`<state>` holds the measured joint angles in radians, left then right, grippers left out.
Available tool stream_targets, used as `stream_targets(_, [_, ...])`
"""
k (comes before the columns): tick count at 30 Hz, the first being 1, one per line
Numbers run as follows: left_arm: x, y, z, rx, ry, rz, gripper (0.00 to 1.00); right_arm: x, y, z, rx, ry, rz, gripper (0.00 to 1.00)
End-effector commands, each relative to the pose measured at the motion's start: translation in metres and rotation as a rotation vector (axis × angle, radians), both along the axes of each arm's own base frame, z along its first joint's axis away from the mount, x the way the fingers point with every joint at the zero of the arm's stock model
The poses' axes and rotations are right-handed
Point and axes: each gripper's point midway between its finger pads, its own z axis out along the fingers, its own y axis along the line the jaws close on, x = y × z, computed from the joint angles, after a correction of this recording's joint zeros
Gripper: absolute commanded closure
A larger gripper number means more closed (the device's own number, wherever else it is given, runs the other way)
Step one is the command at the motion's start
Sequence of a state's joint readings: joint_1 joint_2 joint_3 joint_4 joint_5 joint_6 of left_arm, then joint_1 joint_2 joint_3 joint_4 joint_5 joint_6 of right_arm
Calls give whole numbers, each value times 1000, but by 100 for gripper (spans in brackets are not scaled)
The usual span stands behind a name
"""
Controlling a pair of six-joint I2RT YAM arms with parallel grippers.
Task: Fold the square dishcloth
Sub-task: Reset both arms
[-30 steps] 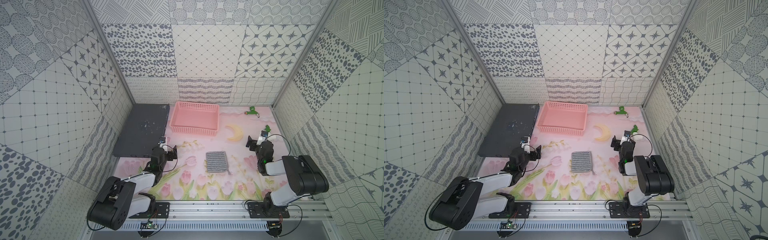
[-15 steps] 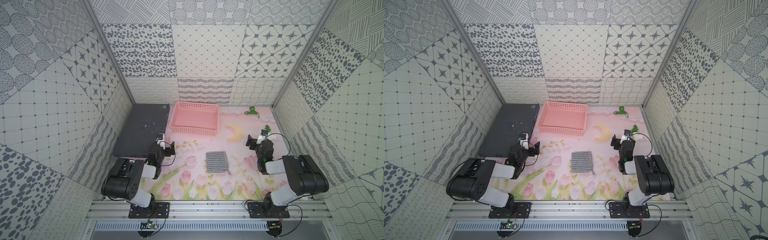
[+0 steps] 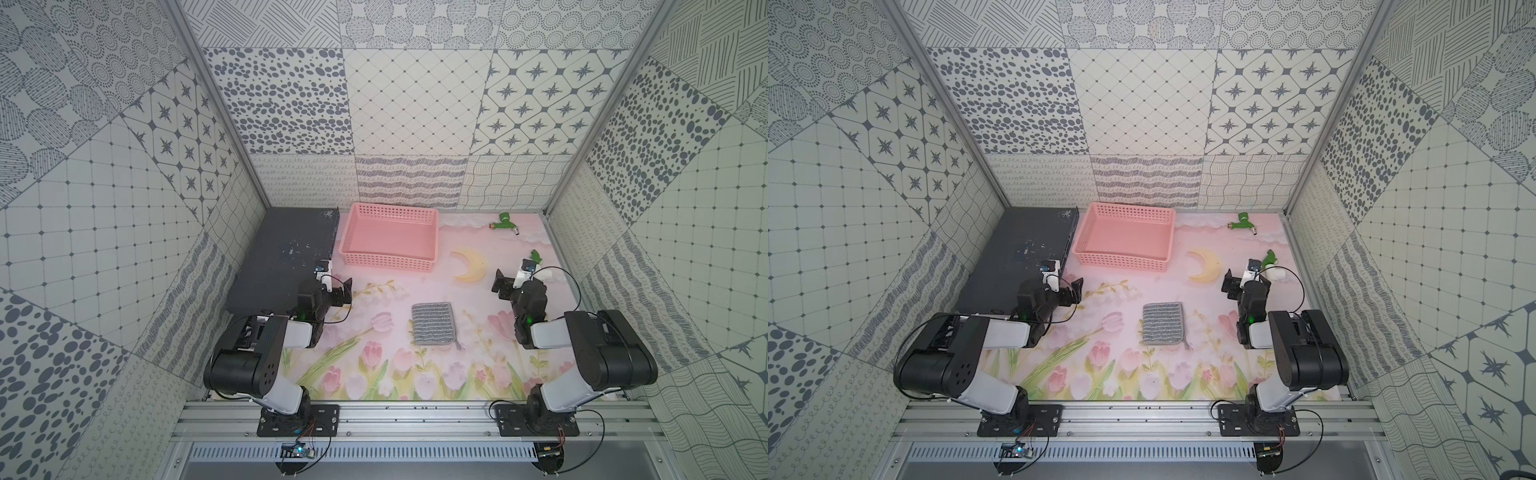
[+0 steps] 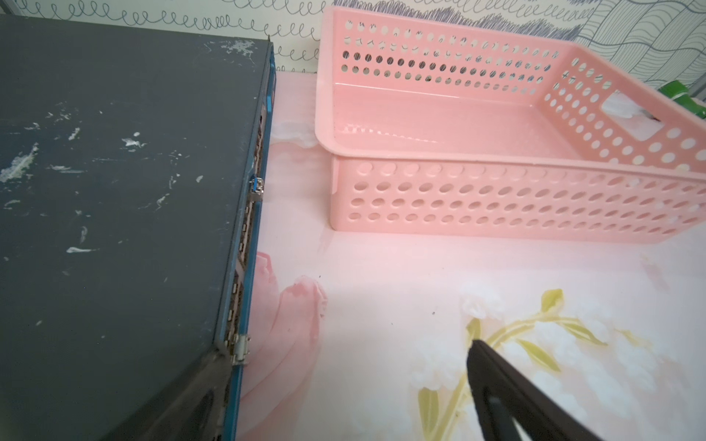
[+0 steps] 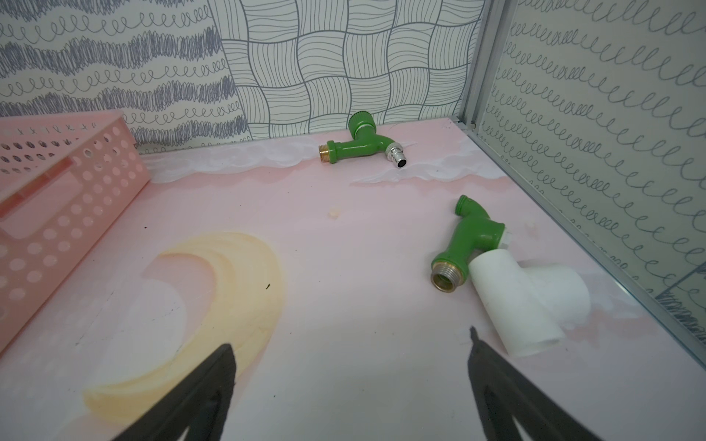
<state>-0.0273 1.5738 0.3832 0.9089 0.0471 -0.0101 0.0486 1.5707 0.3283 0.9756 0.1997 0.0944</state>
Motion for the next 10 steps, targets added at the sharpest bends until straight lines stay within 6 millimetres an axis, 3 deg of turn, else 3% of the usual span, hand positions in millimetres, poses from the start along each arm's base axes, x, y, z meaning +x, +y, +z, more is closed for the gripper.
stream_targets(1, [1,-1,-1,-21,14,-9,1,5,-3,12,-5,-38,-14,3])
stream_targets(10, [2,1,-1,-20,16,3,1,5,-3,12,-6,-36,-16,3])
